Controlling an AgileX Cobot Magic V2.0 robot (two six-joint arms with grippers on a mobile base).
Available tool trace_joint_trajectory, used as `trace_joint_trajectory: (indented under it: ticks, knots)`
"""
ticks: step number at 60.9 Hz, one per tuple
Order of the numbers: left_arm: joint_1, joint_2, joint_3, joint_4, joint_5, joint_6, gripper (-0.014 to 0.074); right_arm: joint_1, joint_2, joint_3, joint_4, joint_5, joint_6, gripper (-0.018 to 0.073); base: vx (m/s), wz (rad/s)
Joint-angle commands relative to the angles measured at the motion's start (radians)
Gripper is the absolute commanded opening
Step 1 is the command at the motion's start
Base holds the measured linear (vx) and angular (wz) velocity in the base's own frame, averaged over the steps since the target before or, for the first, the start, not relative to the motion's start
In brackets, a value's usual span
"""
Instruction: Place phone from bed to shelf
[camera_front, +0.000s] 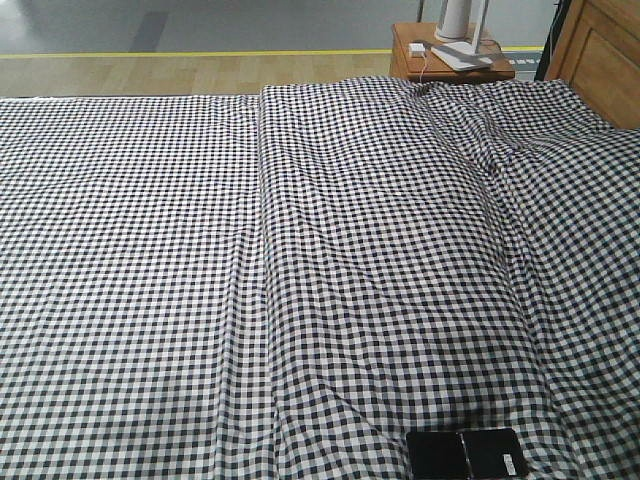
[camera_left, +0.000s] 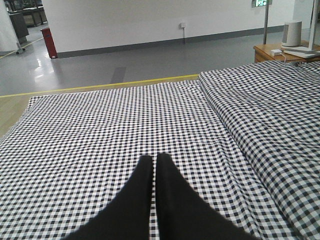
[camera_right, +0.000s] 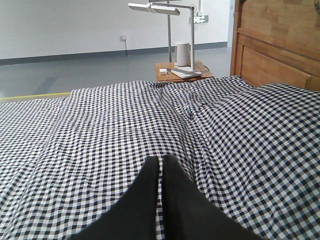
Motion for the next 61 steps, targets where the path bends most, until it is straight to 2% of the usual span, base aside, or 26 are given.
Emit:
trace_joint_trajectory:
  ticks: [1,61]
  knots:
    - [0.001,-0.013,-0.021,-0.009,-0.072,-0.006,0.0001,0.0,-0.013,0.002,-0.005,-0.075,-0.008,-0.0006,0.0,0.0]
    - [0.001,-0.013,-0.021,-0.009,-0.072,-0.006,0.0001,0.0,-0.013,0.002,-0.005,-0.075,-0.008,-0.0006,0.0,0.0]
